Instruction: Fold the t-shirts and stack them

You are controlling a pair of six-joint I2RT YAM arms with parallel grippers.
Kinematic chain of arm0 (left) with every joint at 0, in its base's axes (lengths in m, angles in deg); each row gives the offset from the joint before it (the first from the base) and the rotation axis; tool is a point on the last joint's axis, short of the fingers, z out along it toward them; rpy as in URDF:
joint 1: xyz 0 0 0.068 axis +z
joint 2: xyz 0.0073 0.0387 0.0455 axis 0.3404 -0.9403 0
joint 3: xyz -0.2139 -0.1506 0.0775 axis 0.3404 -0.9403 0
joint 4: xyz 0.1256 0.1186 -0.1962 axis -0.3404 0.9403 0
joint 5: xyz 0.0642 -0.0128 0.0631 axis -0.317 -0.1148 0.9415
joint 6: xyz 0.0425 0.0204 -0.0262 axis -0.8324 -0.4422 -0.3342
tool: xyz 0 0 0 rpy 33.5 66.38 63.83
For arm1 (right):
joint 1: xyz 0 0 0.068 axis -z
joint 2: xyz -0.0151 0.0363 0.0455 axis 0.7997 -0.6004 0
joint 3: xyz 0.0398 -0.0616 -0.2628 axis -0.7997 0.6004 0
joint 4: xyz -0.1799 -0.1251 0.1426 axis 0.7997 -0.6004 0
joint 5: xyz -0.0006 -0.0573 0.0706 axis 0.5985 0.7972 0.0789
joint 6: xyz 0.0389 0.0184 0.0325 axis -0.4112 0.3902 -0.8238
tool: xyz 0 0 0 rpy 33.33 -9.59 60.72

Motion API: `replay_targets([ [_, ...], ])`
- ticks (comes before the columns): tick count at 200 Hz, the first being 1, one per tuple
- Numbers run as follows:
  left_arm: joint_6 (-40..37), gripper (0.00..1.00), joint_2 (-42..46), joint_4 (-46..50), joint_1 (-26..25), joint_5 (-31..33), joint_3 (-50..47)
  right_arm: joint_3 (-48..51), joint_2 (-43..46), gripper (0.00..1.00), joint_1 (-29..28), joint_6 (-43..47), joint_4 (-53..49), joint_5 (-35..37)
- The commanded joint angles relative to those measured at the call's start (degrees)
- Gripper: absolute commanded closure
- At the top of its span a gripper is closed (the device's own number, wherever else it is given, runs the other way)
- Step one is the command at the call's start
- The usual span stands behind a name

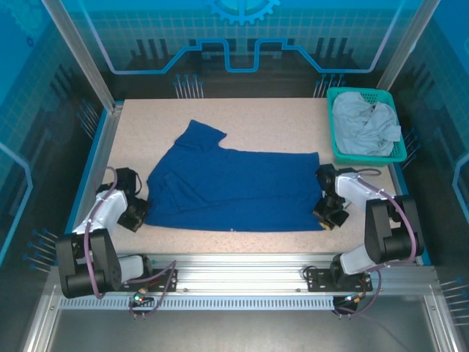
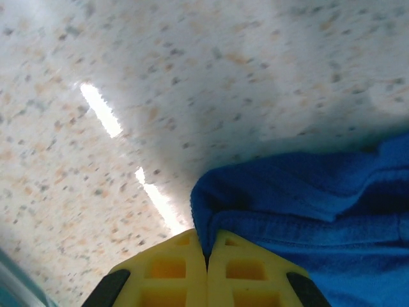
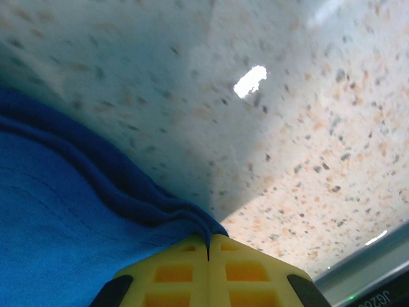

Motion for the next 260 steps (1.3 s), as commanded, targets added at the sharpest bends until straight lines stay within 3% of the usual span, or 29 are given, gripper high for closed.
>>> replay_targets([
  [1,3.3,0.77,1.6,3.4,-0.2,3.9,0.8,0.5,0.2,0.99,-0.3,-2.6,-2.6,1.2],
  [12,3.2,0.64,2.0,3.7,-0.3,3.4,1.9,-0.9,1.1,0.84,-0.7,-2.3,-3.4,1.3],
  [31,3.4,0.55,3.3,4.1,-3.5,4.1,5.2,-4.1,5.3,0.58,-2.3,-2.1,-5.5,3.9],
  [57,7.4,0.50,5.0,5.1,-11.4,4.2,9.8,-10.2,12.1,0.46,-7.0,-0.4,-5.5,7.1],
  [70,10.2,0.47,4.4,4.7,-15.5,0.9,10.2,-11.2,14.4,0.44,-9.1,3.7,-0.5,3.6],
  [103,18.0,0.45,0.4,-3.0,-23.2,-12.3,5.0,-9.1,15.3,0.44,-13.1,13.6,17.5,-17.0],
  [123,21.3,0.45,-1.6,-6.8,-25.6,-14.3,3.6,-9.4,15.1,0.44,-15.9,15.5,21.5,-21.4],
  [166,22.4,0.48,-6.1,-10.1,-27.1,-15.5,4.6,-9.5,14.5,0.46,-16.3,15.5,21.4,-21.2],
  [214,21.6,0.62,-10.6,-11.6,-28.1,-14.6,5.8,-9.0,15.0,0.48,-16.1,14.8,21.0,-20.5],
  [235,20.3,0.71,-11.4,-11.5,-28.1,-12.9,7.0,-9.1,15.1,0.50,-15.8,14.8,20.7,-20.3],
  [260,18.5,0.91,-11.3,-11.6,-28.6,-10.5,8.9,-9.1,15.3,0.51,-15.7,14.8,20.2,-20.1],
])
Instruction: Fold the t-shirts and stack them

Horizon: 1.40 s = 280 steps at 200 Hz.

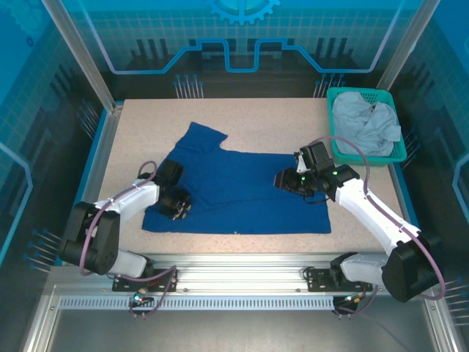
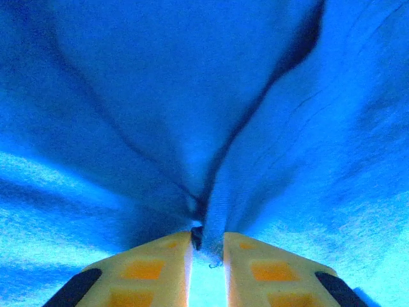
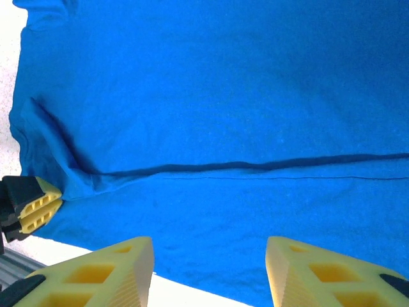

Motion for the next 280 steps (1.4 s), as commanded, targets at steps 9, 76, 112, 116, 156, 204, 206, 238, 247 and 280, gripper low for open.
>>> replay_targets([
  [9,-2.9,0.97,-0.3,0.3,-1.4,3.4,4.3,0.8,0.6,0.52,0.2,0.7,-0.6,-0.7],
  [76,-9.1,1.00,-7.0,3.6,-5.5,7.0,14.6,0.9,0.4,0.54,2.3,-0.5,-0.7,-1.7],
  [112,-15.4,1.00,-14.1,6.2,-8.2,8.5,23.6,0.5,0.1,0.55,4.0,-0.2,-1.6,-2.4],
  [116,-16.0,1.00,-14.8,6.5,-8.5,8.9,24.7,0.5,0.0,0.55,4.1,-0.2,-1.7,-2.5],
  [156,-23.9,1.00,-23.9,10.5,-10.9,10.4,34.2,0.9,0.6,0.56,5.2,0.1,-2.4,-3.3],
  [204,-31.8,1.00,-30.8,13.6,-13.5,12.6,40.7,1.5,0.8,0.56,6.1,0.5,-3.4,-3.7],
  [206,-32.0,1.00,-30.9,13.6,-13.6,12.5,40.8,1.5,0.8,0.56,6.2,0.5,-3.4,-3.7],
  [238,-35.5,0.90,-31.8,13.2,-14.9,13.8,42.0,2.4,0.6,0.56,6.5,0.6,-3.7,-3.7],
  [247,-35.8,0.79,-31.6,13.8,-15.1,14.9,42.6,2.6,0.5,0.55,6.6,0.6,-3.7,-3.7],
  [280,-33.6,0.48,-25.8,16.6,-15.7,20.9,43.2,2.7,0.8,0.54,7.3,-0.6,-6.4,0.7],
])
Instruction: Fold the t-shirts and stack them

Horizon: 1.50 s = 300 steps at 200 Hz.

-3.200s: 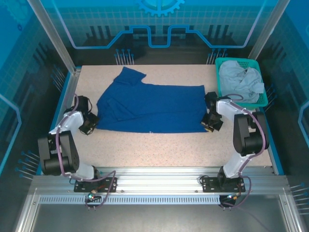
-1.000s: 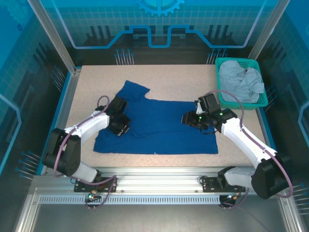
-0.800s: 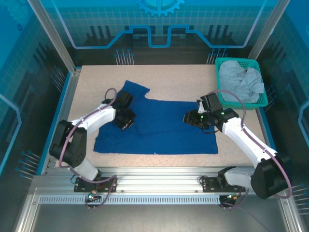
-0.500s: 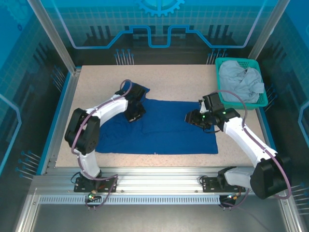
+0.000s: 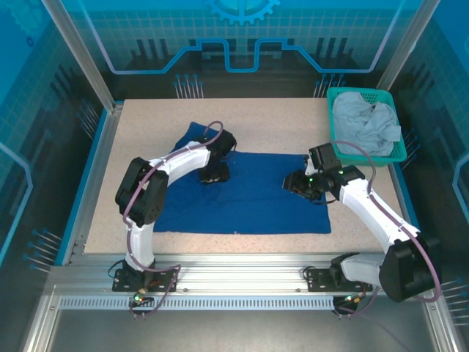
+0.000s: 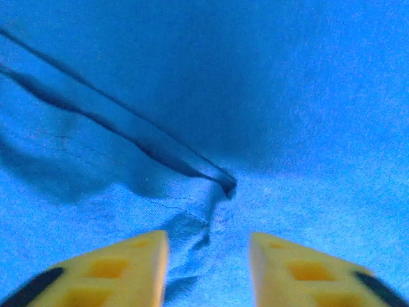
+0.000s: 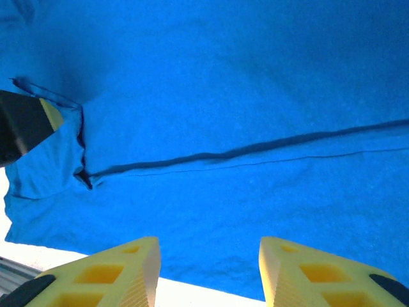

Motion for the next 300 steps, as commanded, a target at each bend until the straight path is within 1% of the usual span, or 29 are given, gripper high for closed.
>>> replay_targets([
  [1,0.8,0.48,5.6,4.0,-0.4,5.7,1.4,0.6,0.7,0.54,1.5,-0.6,-3.5,3.2],
  [11,3.2,0.45,8.8,4.6,0.2,5.8,0.0,1.1,1.5,0.54,2.7,-1.9,-4.2,4.4],
  [27,8.0,0.46,14.5,3.7,2.4,2.9,-5.4,4.8,4.0,0.58,6.0,-5.1,-5.1,6.3],
  [47,13.6,0.54,20.6,0.0,7.8,-4.7,-15.5,10.0,7.1,0.66,10.6,-7.9,-2.6,5.5],
  [58,15.5,0.59,22.8,-2.5,11.0,-8.1,-20.8,12.1,6.7,0.67,11.9,-8.4,-0.8,4.4],
  [79,18.1,0.67,24.2,-5.4,16.9,-11.6,-27.5,13.3,2.9,0.70,12.1,-9.1,0.1,4.6],
  [97,18.5,0.70,23.4,-7.8,20.6,-13.0,-29.8,13.7,0.3,0.71,11.7,-8.7,2.0,4.8],
  [124,18.0,0.71,19.7,-8.2,23.2,-12.1,-29.1,13.3,-4.8,0.70,11.7,-8.1,2.2,6.1],
  [137,17.7,0.73,17.7,-7.1,24.2,-10.1,-28.8,12.3,-8.2,0.71,11.3,-8.2,1.2,6.5],
  [156,17.5,0.74,16.7,-7.7,26.7,-7.3,-31.2,11.2,-12.1,0.71,9.2,-9.2,0.2,7.9],
  [187,14.9,0.74,17.4,-8.0,31.0,-3.6,-34.2,8.7,-16.6,0.70,2.7,-13.4,-4.3,11.1],
  [205,13.2,0.74,18.4,-7.6,33.7,-1.9,-35.2,7.9,-17.6,0.70,-1.7,-16.4,-6.0,10.7],
  [226,11.0,0.73,19.7,-8.5,36.1,-2.1,-35.9,6.9,-19.0,0.69,-6.9,-20.0,-8.7,11.6],
  [237,9.9,0.72,19.8,-8.5,36.3,-2.6,-35.0,6.0,-19.0,0.69,-8.2,-21.3,-10.6,13.0],
  [249,9.8,0.72,20.2,-6.8,36.3,-3.0,-33.5,5.1,-17.4,0.68,-8.3,-22.2,-12.6,15.0],
  [262,10.8,0.70,22.6,-4.2,36.1,-1.6,-31.8,3.1,-14.5,0.65,-7.9,-22.0,-14.4,18.0],
  [273,12.0,0.63,26.4,-2.8,35.6,-0.1,-30.3,1.7,-11.8,0.61,-7.5,-20.0,-14.0,20.2],
  [280,12.9,0.58,28.8,-2.7,35.0,0.5,-29.1,-1.3,-10.4,0.58,-7.0,-18.3,-13.2,21.5],
  [289,13.4,0.56,30.9,-4.1,33.7,0.5,-27.2,-3.7,-9.8,0.55,-6.2,-15.8,-12.1,23.0],
  [300,13.4,0.54,30.5,-7.1,31.5,-0.7,-23.6,-6.8,-10.6,0.54,-4.5,-13.1,-11.2,24.9],
])
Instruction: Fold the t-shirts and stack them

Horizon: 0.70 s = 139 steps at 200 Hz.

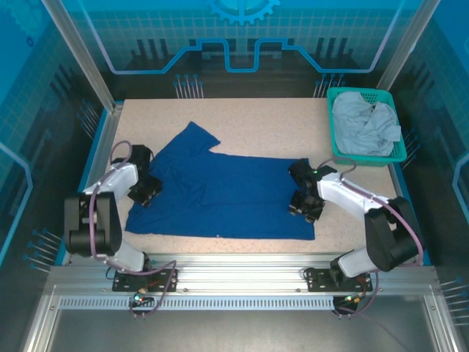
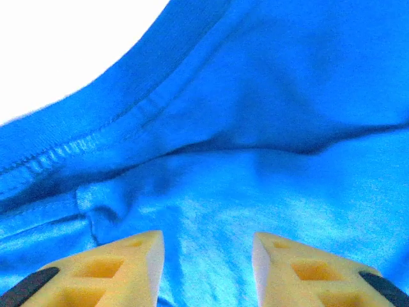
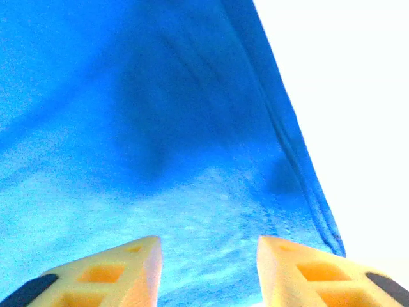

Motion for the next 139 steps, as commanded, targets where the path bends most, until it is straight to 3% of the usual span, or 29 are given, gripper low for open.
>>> replay_targets([
  [1,0.8,0.54,4.0,-2.0,-3.4,1.3,8.0,-7.4,1.5,0.55,2.8,5.1,0.5,7.2],
  [39,-0.3,0.53,-15.1,-11.1,-7.9,-11.3,27.7,-18.2,-9.9,0.58,9.5,11.6,6.5,11.0],
  [78,-1.1,0.46,-32.2,-15.8,-10.0,-12.6,47.2,-30.0,-22.7,0.60,13.7,10.4,7.2,10.2],
  [119,-0.3,0.45,-40.5,-30.0,-9.3,-13.4,50.7,-38.3,-33.3,0.60,14.4,9.5,4.0,9.8],
  [139,-3.0,0.44,-44.3,-32.6,-9.2,-14.0,55.6,-38.8,-35.7,0.59,15.1,8.9,4.4,8.9],
])
